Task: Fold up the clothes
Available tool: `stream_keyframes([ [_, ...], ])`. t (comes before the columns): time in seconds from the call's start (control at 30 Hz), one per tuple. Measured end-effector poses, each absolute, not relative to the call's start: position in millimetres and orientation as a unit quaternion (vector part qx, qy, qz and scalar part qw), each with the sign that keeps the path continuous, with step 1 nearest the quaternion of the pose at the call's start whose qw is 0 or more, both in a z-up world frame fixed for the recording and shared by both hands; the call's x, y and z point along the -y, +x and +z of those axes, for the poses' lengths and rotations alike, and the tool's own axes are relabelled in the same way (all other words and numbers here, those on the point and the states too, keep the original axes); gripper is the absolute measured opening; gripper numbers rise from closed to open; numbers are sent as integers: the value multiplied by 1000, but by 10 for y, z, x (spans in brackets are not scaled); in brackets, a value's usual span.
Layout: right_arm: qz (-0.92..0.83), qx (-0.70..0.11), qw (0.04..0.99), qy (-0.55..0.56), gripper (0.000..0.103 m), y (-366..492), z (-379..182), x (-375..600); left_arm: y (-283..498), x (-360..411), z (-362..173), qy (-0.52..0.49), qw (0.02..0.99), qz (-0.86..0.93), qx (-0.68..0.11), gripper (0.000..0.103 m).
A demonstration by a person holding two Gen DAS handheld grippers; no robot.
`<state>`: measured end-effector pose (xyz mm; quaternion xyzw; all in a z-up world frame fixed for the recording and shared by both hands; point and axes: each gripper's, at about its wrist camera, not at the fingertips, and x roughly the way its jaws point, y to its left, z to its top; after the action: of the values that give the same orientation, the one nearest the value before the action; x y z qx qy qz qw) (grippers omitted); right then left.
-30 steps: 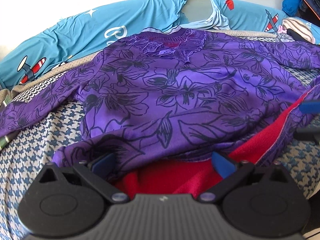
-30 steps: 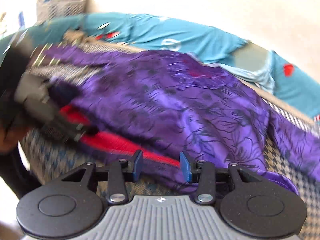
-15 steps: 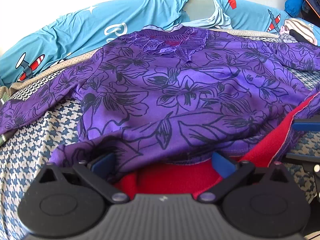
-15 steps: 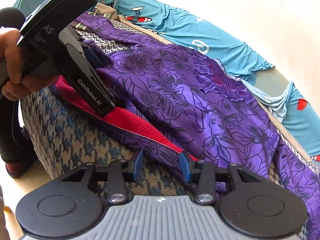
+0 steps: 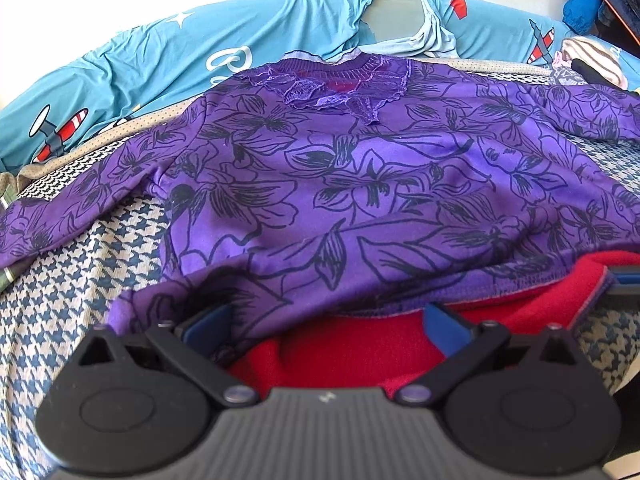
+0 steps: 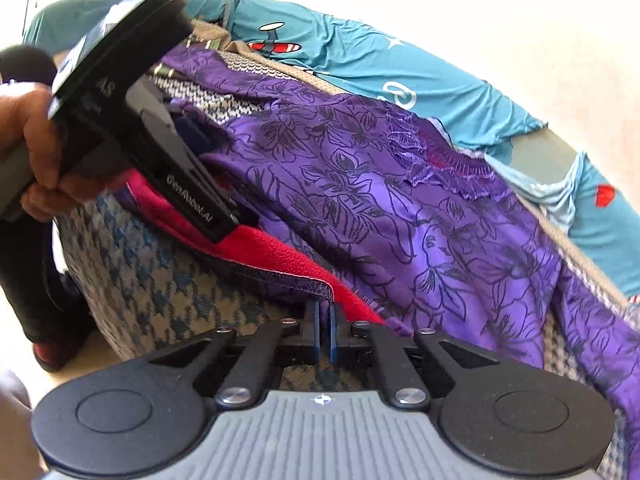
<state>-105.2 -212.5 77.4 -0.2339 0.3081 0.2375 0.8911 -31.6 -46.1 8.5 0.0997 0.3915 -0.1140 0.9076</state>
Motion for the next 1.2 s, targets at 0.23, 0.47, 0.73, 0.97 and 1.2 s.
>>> stream_keyframes([
  [0.23, 271, -373, 871, -171, 5, -1283, 874, 2233, -435, 403, 165, 100, 905, -122, -396, 103],
  [0.47, 291, -421, 827, -232, 2, -1409, 631, 2054, -503, 302, 235, 99, 908, -112, -392, 103],
  [0.73, 321, -359, 840, -248, 2, -1598, 708, 1876, -472, 104, 269, 70, 909, -73, -404, 103],
  [0.97, 328, -327, 857, -225, 2, -1511, 709, 1552, -441, -197, 329, -3, 905, -63, -421, 103],
  [1.2, 388, -295, 849, -204, 2, -1422, 747, 1130, -448, -292, 358, -18, 905, -61, -420, 103],
])
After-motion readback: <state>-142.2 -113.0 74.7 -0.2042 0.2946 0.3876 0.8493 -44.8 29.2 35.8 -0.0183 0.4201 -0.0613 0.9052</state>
